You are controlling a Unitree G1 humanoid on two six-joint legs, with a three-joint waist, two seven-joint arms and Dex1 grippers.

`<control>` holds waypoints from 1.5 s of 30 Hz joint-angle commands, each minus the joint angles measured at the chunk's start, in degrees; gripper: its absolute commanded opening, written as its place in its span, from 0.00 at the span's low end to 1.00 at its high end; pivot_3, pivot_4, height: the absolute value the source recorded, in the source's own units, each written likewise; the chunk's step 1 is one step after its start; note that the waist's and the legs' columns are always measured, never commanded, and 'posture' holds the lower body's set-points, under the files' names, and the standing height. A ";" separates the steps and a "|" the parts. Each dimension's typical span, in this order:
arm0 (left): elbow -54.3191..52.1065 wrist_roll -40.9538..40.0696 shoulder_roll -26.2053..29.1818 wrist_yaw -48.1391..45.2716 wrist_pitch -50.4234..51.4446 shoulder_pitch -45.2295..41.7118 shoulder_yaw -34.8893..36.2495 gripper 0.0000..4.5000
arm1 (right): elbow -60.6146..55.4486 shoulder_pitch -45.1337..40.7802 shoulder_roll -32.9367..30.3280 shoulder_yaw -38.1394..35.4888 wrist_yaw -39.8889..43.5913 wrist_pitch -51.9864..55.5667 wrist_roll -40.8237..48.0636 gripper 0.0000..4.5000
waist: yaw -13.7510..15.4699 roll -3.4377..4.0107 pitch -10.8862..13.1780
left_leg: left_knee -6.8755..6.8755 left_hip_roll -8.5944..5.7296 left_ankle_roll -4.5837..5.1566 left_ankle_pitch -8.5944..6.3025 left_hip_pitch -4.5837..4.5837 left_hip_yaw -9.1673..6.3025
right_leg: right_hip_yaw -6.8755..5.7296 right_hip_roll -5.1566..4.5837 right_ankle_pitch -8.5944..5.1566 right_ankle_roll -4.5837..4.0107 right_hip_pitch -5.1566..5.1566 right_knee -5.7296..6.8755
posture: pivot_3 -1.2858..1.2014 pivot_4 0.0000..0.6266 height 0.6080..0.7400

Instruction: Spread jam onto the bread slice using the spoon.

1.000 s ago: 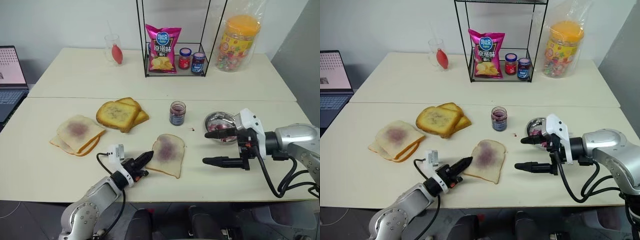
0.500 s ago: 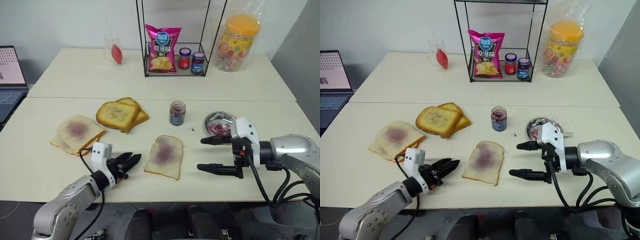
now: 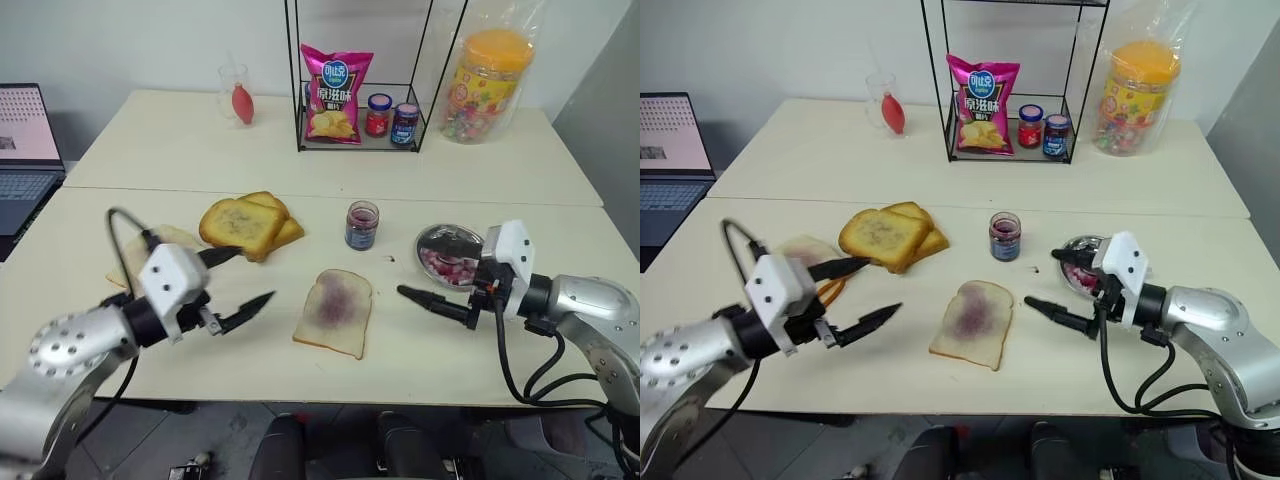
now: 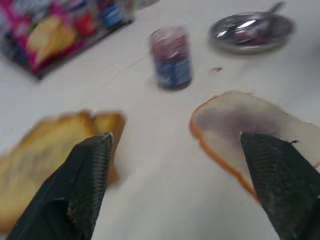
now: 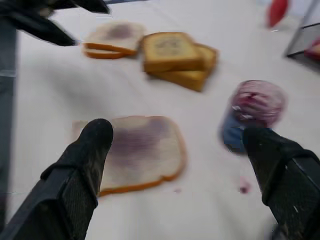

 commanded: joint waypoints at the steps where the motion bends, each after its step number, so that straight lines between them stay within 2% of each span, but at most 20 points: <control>1: 1.23 1.88 0.12 -4.90 -3.43 -4.06 -4.42 0.99 | -0.12 2.94 3.17 -5.36 -4.97 -3.69 -0.91 1.00 | -0.29 0.00 0.00 | -0.01 0.00 0.01 0.00 -0.05 0.00 | 0.01 -0.01 0.03 0.06 -0.03 -0.03 | 0.52 0.24 1.00; 2: 2.83 1.17 0.63 -7.15 -3.74 -5.63 -4.59 0.99 | -0.75 3.09 5.52 -6.33 -9.00 -2.76 -0.96 1.00 | -0.56 0.00 0.01 | 0.00 0.02 0.02 -0.01 -0.08 -0.02 | 0.00 0.00 0.18 0.33 -0.03 -0.02 | 0.52 0.24 1.00; 6: -0.46 -3.07 1.47 -9.96 1.74 -8.84 -7.37 0.99 | -2.11 8.60 8.74 -17.19 -15.22 0.16 2.85 1.00 | -0.61 0.03 0.02 | -0.03 0.10 0.02 -0.01 -0.15 -0.13 | -0.07 0.11 0.17 0.32 -0.16 0.11 | 0.52 0.24 1.00; 10: -1.12 -5.16 2.45 -12.07 5.56 -11.74 -8.88 0.99 | -2.18 10.31 12.54 -25.74 -24.45 5.48 7.92 1.00 | -0.51 0.06 0.04 | 0.04 0.07 0.02 -0.01 -0.16 -0.10 | -0.04 0.10 0.17 0.35 -0.12 0.11 | 0.52 0.24 1.00; 14: -2.15 -5.27 0.97 -11.64 7.87 -14.40 -12.02 0.99 | 0.27 10.87 18.82 -28.34 -32.86 7.41 9.57 1.00 | -0.68 0.12 0.00 | 0.15 0.09 0.05 0.01 -0.07 -0.09 | 0.01 0.14 0.24 0.33 -0.06 0.18 | 0.52 0.24 1.00; 18: -3.11 -3.96 -1.00 -11.02 8.53 -15.88 -15.94 0.99 | 3.47 10.36 24.59 -27.68 -36.66 6.86 11.25 1.00 | -0.78 0.23 -0.04 | 0.17 0.09 0.07 0.02 -0.02 -0.05 | 0.05 0.14 0.25 0.32 -0.03 0.23 | 0.52 0.24 1.00; 23: -2.27 -2.59 -3.45 -10.80 9.65 -19.68 -19.90 0.99 | 12.47 5.68 28.09 -27.28 -37.58 3.37 11.64 1.00 | -0.77 0.36 -0.04 | 0.21 0.07 0.08 0.02 -0.04 -0.04 | 0.07 0.14 0.31 0.40 -0.02 0.23 | 0.52 0.24 1.00; 31: 0.33 0.52 -5.22 -11.35 8.46 -21.93 -21.38 0.99 | 28.84 -3.87 29.73 -24.58 -35.25 -2.11 10.61 1.00 | -0.91 0.51 -0.08 | 0.24 0.08 0.11 0.05 -0.03 -0.03 | 0.07 0.18 0.38 0.44 -0.03 0.28 | 0.52 0.24 1.00; 36: 0.42 1.91 -5.15 -12.19 7.96 -21.07 -21.57 0.99 | 33.76 -7.25 30.17 -22.72 -34.08 -5.31 9.70 1.00 | -1.00 0.52 -0.08 | 0.22 0.07 0.12 0.05 -0.06 -0.05 | 0.06 0.17 0.39 0.42 -0.03 0.27 | 0.52 0.24 1.00; 42: 0.62 3.40 -5.35 -12.72 7.01 -20.24 -21.97 0.99 | 36.70 -8.27 30.85 -23.82 -34.42 -6.85 10.89 1.00 | -1.01 0.54 -0.09 | 0.23 0.07 0.12 0.05 -0.03 -0.06 | 0.06 0.17 0.40 0.40 -0.03 0.33 | 0.52 0.24 1.00; 45: 0.65 3.80 -5.33 -12.92 6.63 -19.69 -21.77 1.00 | 36.86 -8.15 31.14 -24.60 -35.05 -6.96 11.85 0.89 | -1.01 0.55 -0.08 | 0.27 0.07 0.12 0.05 0.00 -0.06 | 0.07 0.17 0.40 0.40 -0.03 0.46 | 0.52 0.24 1.00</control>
